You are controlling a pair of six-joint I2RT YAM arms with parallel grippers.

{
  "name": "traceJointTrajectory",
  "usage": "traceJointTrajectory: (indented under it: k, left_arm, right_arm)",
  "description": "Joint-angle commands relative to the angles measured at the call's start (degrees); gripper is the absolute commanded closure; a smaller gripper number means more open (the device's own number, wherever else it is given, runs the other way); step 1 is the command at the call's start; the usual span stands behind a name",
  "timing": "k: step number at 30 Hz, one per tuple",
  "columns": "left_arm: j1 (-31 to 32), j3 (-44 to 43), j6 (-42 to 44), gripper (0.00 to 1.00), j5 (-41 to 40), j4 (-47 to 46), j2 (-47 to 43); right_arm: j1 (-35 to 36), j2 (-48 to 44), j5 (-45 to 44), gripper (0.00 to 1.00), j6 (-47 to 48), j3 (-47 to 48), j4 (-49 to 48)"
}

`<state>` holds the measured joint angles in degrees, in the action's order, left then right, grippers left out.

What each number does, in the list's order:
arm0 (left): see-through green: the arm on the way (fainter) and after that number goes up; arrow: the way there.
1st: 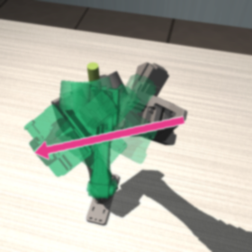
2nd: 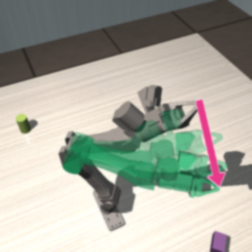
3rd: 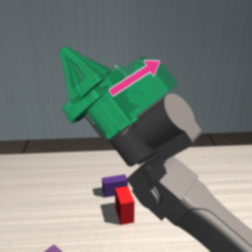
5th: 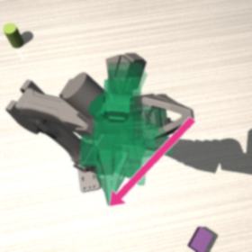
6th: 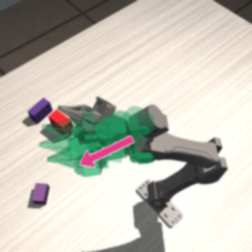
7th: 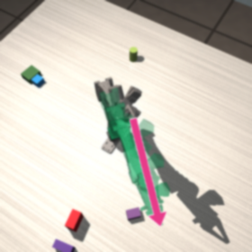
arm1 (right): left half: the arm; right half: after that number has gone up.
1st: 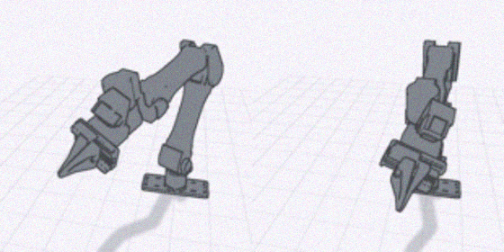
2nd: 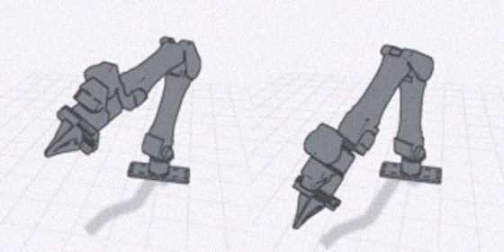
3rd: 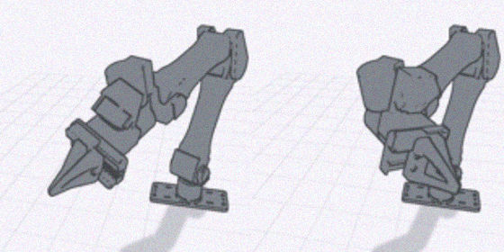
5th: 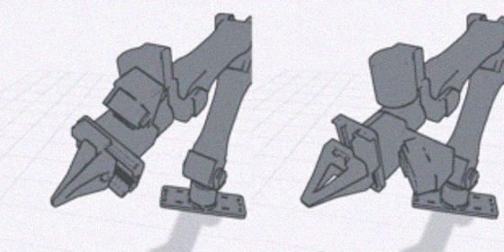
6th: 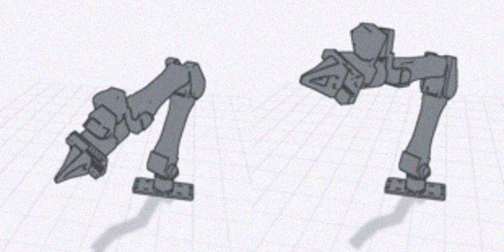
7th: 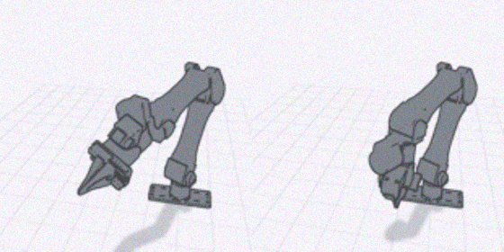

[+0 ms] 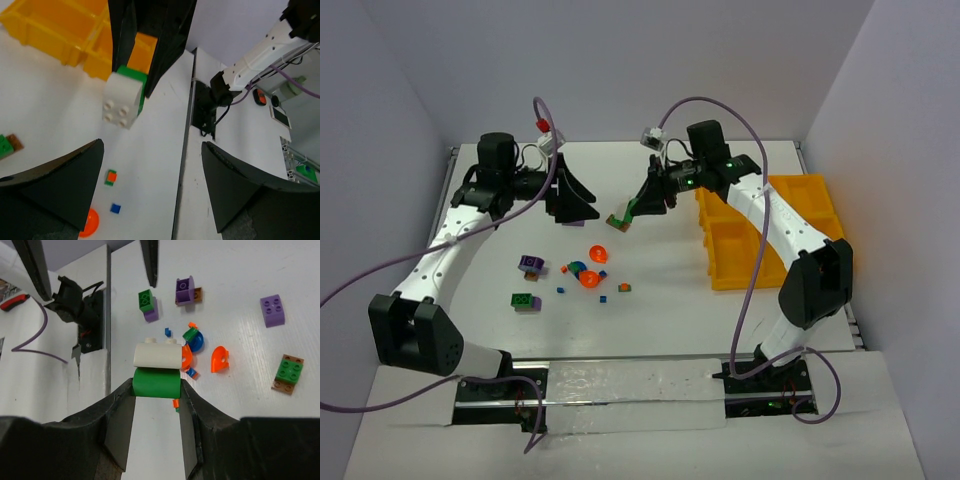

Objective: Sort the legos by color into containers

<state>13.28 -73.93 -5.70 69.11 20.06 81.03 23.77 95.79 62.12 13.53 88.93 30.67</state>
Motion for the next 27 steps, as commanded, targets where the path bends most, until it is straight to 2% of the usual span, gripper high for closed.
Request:
traceJointTrajectory:
  k: [1, 6, 10, 20, 27]
  left_arm:
    - [0.04, 3.59, -8.58, 0.12, 6.14, -17.60, -2.31]
    - [1.71, 2.43, 1.00, 0.19, 3.87, -11.30, -1.57]
    - [2.77, 2.43, 4.84, 0.22, 2.43, -9.59, -1.53]
    - [3.42, 0.88, 8.99, 0.23, 4.35, -7.81, 0.33]
    - [3.73, 0.10, 9.79, 0.38, 4.98, -7.14, 1.45]
  right_arm:
    - [2.65, -2.82, 1.51, 1.00, 5.85, 3.34, 3.98]
    - [3.64, -2.57, 2.27, 1.00, 3.78, 4.75, 2.71]
    - [4.10, -2.19, 3.19, 1.00, 1.92, 6.22, 1.70]
    - [4.97, -1.92, 3.62, 1.00, -0.09, 7.55, 0.51]
    - [5.37, -1.26, 3.53, 1.00, 0.40, 8.53, 0.93]
